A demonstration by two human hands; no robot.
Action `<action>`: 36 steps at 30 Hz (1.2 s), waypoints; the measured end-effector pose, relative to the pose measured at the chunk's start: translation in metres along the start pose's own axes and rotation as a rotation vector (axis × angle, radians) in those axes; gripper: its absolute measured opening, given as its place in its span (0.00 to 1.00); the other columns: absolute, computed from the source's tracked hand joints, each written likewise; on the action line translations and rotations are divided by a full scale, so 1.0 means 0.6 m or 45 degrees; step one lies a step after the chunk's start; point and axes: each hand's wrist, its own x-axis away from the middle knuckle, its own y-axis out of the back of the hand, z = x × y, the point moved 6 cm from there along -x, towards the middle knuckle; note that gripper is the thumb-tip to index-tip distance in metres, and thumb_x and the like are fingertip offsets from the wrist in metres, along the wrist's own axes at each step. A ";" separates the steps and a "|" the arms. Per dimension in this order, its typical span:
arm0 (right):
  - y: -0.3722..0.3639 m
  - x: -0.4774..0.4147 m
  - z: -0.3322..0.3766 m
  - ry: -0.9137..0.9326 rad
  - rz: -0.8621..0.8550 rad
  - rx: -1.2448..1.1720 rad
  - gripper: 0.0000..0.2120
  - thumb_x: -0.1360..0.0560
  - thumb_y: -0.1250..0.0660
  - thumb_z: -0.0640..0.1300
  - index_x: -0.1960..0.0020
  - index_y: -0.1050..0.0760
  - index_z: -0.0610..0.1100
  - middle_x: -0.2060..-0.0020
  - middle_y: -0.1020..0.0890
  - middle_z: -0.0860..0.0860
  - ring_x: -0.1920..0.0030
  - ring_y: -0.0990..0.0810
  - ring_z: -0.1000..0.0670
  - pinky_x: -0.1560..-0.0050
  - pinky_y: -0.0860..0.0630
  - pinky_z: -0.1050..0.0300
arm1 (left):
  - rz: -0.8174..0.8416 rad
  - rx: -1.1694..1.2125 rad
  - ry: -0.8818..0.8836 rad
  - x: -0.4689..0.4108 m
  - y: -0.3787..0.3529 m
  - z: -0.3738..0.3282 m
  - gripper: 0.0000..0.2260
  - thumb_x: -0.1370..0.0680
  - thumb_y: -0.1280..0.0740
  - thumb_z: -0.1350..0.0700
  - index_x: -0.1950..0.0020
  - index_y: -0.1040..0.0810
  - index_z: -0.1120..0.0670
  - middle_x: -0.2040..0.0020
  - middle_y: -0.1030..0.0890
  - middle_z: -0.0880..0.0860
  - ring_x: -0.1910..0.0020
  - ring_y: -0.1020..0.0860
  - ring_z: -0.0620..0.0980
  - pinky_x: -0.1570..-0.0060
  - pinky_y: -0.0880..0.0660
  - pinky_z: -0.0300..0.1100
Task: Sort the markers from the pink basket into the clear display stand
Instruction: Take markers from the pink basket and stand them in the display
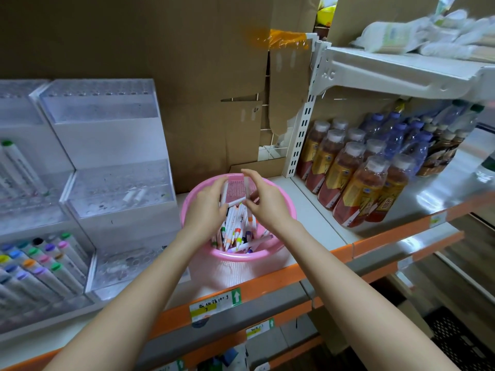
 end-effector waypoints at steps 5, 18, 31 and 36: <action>0.017 0.011 0.054 0.142 -0.079 -0.130 0.31 0.27 0.31 0.34 0.29 0.34 0.53 0.68 0.21 0.50 0.66 0.20 0.52 0.59 0.22 0.55 | -0.130 0.161 -0.106 0.014 0.044 -0.026 0.28 0.26 0.31 0.65 0.30 0.33 0.47 0.49 0.20 0.50 0.56 0.22 0.47 0.55 0.25 0.41; -0.005 -0.007 0.242 0.488 -0.133 -0.260 0.30 0.28 0.29 0.36 0.29 0.33 0.51 0.74 0.23 0.55 0.72 0.24 0.58 0.64 0.27 0.63 | -0.452 0.044 -0.164 0.076 0.261 -0.021 0.28 0.27 0.28 0.62 0.30 0.32 0.48 0.55 0.23 0.49 0.61 0.23 0.45 0.61 0.30 0.24; -0.099 -0.043 0.437 0.680 -0.119 -0.415 0.30 0.27 0.29 0.36 0.28 0.34 0.49 0.72 0.21 0.48 0.71 0.22 0.54 0.61 0.22 0.60 | -0.674 -0.028 -0.062 0.126 0.450 0.077 0.27 0.26 0.29 0.62 0.30 0.32 0.46 0.54 0.25 0.49 0.58 0.22 0.47 0.56 0.25 0.36; -0.139 -0.068 0.482 0.674 -0.109 -0.451 0.30 0.26 0.30 0.36 0.29 0.34 0.51 0.72 0.22 0.51 0.71 0.23 0.55 0.61 0.23 0.62 | -0.723 0.042 -0.069 0.116 0.499 0.115 0.26 0.26 0.30 0.62 0.31 0.30 0.45 0.56 0.24 0.50 0.60 0.22 0.47 0.62 0.29 0.25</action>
